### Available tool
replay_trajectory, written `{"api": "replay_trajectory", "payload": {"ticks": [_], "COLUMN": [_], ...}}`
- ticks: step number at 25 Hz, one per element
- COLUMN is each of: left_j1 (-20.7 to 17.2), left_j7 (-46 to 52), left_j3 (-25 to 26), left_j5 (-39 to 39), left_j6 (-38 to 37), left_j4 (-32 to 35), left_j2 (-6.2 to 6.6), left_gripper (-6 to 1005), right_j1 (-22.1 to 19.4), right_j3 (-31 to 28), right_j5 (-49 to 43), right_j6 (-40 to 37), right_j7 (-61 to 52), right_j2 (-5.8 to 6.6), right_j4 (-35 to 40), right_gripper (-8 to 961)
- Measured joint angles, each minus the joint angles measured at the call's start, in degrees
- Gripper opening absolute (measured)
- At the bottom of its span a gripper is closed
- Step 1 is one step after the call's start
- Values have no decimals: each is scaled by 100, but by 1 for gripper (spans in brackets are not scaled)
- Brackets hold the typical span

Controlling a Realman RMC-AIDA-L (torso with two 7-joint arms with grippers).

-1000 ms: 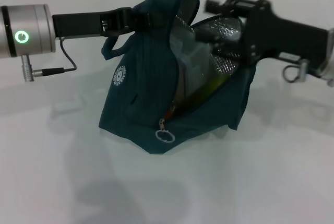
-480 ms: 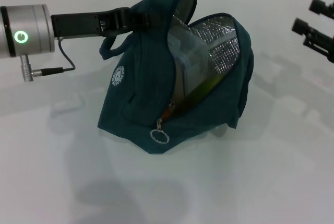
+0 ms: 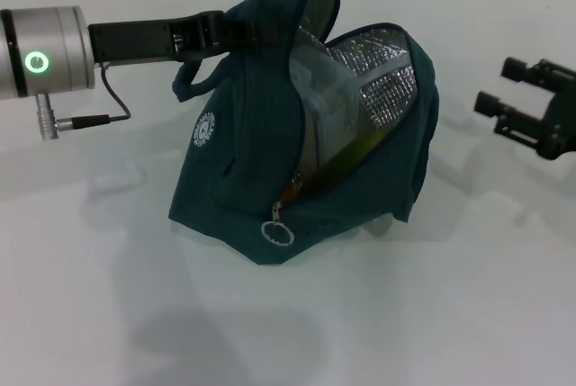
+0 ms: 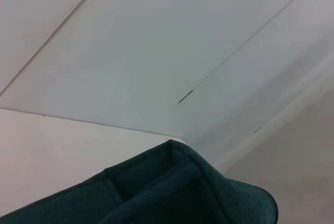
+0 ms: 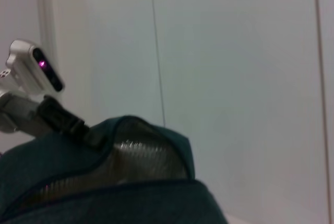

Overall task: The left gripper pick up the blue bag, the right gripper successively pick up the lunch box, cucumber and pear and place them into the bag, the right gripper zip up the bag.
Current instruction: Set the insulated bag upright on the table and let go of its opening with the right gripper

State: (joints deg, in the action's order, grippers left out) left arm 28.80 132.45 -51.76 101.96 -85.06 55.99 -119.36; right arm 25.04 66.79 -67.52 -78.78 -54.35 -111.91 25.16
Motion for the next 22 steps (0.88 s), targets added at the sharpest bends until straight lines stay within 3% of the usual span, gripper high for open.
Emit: {"api": "replay_trajectory", "payload": {"ticks": [8, 22], "left_j1": [-6, 45], "left_j7": [0, 0], "left_j3": [0, 0], "left_j5": [-11, -28], "left_j6": [1, 80], "left_j4": [0, -133], "left_j2": [0, -2], "left_gripper": [62, 62], "right_j1": [217, 409], "right_j3": [27, 155], "right_j5": [-449, -478], "right_j6": [687, 835], "right_j7": [36, 137], "right_j2": [-326, -360], "right_j4": [-3, -74], "right_gripper": [600, 573]}}
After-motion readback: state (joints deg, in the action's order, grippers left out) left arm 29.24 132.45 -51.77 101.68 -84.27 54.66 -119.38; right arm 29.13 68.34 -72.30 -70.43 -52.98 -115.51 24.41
